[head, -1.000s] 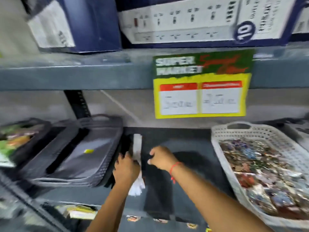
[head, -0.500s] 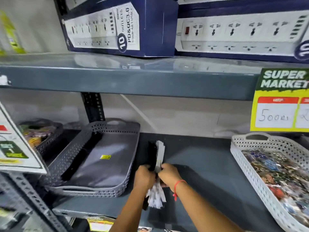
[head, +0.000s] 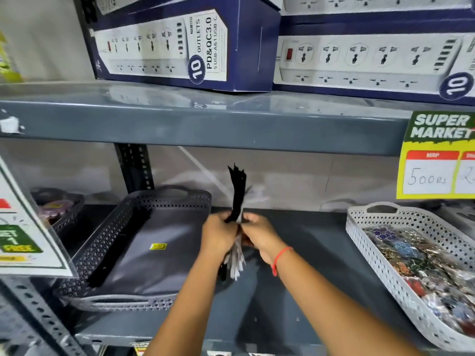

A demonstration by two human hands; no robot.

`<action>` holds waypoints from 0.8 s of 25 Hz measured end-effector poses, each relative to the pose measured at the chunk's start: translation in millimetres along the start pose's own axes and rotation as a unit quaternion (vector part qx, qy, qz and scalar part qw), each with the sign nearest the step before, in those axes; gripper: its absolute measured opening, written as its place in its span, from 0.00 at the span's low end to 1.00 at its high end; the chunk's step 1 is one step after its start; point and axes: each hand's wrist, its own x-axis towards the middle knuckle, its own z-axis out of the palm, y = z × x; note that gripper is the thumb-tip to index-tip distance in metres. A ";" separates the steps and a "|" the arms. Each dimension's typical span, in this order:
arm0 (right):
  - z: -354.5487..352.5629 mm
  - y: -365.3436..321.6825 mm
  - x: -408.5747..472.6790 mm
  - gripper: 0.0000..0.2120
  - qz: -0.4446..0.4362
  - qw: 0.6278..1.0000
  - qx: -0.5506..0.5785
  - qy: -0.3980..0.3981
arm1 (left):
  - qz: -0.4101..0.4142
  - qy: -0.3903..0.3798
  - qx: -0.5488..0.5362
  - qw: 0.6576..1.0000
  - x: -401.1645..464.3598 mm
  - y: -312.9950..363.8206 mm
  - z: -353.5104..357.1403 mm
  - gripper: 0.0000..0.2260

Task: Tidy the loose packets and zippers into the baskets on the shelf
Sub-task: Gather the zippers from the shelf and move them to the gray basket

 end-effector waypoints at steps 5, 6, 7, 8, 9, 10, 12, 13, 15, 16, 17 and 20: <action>53.7 -34.7 22.2 0.11 -0.043 0.992 -0.098 -0.066 | -0.017 0.035 -0.020 0.999 26.8 3.7 -58.5 0.14; 66.1 -34.1 27.2 0.10 -0.044 0.986 -0.141 -0.079 | -0.027 0.048 -0.020 0.998 30.5 -2.9 -68.9 0.13; 78.2 -31.6 32.4 0.07 -0.041 0.978 -0.182 -0.092 | -0.041 0.055 -0.008 0.998 34.6 -13.3 -77.2 0.11; 90.3 -27.0 37.6 0.03 -0.030 0.971 -0.215 -0.102 | -0.055 0.058 0.011 0.997 38.0 -23.8 -85.7 0.11; 102.4 -21.7 42.0 0.01 -0.011 0.966 -0.233 -0.109 | -0.072 0.054 0.030 0.996 43.3 -35.2 -93.8 0.15; 112.2 -16.9 44.5 0.01 0.011 0.963 -0.246 -0.113 | -0.092 0.050 0.046 0.993 48.2 -45.5 -101.0 0.17; 127.8 -8.2 46.2 0.10 0.026 0.950 -0.287 -0.121 | -0.129 0.046 0.078 0.988 56.2 -61.3 -110.0 0.17; 134.0 -4.3 46.6 0.13 0.017 0.937 -0.327 -0.125 | -0.142 0.053 0.110 0.982 58.6 -67.9 -113.2 0.15; 141.9 1.2 43.2 0.16 -0.009 0.900 -0.415 -0.133 | -0.148 0.057 0.211 0.965 58.0 -74.4 -115.6 0.07; 145.5 3.6 38.2 0.17 -0.004 0.888 -0.437 -0.141 | -0.150 0.056 0.256 0.953 57.0 -78.8 -116.7 0.10; 148.9 7.3 35.9 0.17 -0.004 0.879 -0.453 -0.150 | -0.155 0.055 0.293 0.942 54.8 -82.7 -117.8 0.13; 152.4 7.3 22.5 0.16 -0.012 0.860 -0.487 -0.154 | -0.170 0.047 0.359 0.917 45.1 -84.7 -128.7 0.16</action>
